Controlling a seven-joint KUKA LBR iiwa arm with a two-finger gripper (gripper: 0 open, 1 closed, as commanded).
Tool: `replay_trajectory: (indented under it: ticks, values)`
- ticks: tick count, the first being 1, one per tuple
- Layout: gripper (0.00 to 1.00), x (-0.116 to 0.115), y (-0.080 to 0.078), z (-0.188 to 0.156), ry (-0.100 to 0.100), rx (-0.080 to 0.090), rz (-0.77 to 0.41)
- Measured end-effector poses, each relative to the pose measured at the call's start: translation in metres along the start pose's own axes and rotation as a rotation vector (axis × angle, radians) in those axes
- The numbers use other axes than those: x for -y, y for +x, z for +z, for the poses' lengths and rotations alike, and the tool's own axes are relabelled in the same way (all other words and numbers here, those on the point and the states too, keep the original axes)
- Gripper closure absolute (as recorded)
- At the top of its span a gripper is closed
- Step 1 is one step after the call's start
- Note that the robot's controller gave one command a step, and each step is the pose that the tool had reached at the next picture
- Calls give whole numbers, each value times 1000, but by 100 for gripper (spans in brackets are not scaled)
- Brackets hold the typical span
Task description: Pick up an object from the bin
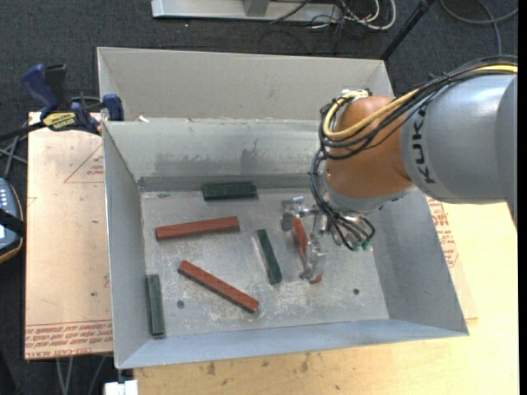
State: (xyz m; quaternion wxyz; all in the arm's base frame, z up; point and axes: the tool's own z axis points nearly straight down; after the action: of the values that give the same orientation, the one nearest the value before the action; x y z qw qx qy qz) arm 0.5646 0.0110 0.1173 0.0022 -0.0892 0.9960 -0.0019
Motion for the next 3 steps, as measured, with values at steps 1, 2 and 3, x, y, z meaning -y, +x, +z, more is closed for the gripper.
replay_trajectory:
  ticks: [1, 2, 3]
  values:
    - [0, -29, -27, 17, -11, -6, 30]
    - [0, -18, 7, 17, -5, 0, -204]
    - [0, -22, 32, 17, -6, -6, -211]
